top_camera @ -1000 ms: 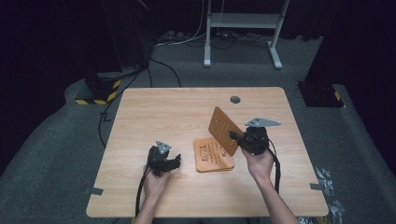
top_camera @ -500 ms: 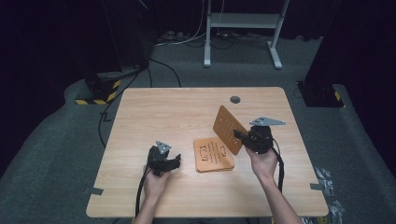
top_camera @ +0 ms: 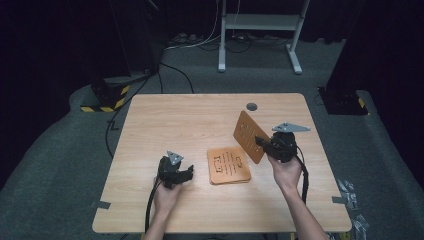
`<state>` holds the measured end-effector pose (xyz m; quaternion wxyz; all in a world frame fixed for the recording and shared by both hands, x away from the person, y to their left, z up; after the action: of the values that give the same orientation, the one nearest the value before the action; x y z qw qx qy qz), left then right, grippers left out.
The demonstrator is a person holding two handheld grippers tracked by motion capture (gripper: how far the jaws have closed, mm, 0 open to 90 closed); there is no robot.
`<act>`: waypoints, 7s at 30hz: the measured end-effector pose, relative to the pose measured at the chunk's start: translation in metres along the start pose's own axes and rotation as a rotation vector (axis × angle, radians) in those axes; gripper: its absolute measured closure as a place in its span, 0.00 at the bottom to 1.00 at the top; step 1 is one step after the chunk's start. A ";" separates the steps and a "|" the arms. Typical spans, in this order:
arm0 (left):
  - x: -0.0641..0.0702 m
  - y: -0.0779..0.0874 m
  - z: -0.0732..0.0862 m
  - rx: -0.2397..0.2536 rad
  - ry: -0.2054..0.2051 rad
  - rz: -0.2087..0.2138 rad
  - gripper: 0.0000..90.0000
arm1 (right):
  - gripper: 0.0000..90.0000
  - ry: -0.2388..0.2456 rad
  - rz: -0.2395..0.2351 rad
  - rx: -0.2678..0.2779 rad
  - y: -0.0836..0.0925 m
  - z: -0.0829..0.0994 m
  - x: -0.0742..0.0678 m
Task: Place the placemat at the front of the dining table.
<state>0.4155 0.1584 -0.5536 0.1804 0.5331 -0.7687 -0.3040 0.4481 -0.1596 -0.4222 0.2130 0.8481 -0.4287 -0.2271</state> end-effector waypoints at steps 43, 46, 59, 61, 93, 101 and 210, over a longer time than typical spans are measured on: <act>0.001 0.000 0.000 0.003 -0.006 0.010 0.32 | 0.96 -0.035 0.096 -0.017 0.003 -0.009 0.041; 0.001 0.000 0.000 0.003 -0.006 0.010 0.32 | 0.96 -0.031 0.112 -0.021 0.002 -0.010 0.045; 0.001 0.000 0.000 0.003 -0.006 0.010 0.32 | 0.96 -0.043 0.156 -0.031 -0.006 -0.013 0.057; 0.001 0.000 0.000 0.003 -0.006 0.010 0.32 | 0.96 -0.047 0.162 -0.030 -0.007 -0.014 0.058; 0.002 0.000 0.000 0.003 -0.011 0.015 0.31 | 0.96 -0.136 0.274 -0.043 -0.028 0.000 0.092; 0.002 -0.001 0.000 0.001 -0.009 0.014 0.30 | 0.96 -0.132 0.287 -0.057 -0.033 0.004 0.098; 0.003 -0.001 -0.001 0.000 -0.018 0.020 0.30 | 0.37 -0.156 0.178 0.031 0.008 0.040 0.096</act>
<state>0.4159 0.1550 -0.5537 0.1764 0.5226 -0.7755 -0.3072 0.4708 -0.2496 -0.4698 0.1850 0.7897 -0.5210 -0.2661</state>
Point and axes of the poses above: each handheld gripper's, and its own axes: y roughly backward along the jaws, z roughly out of its underside, x roughly to its right, the point moved 4 cm from there along -y, roughly forward along the jaws, and after that the axes turned 4 degrees about -y, right-handed, at the moved point
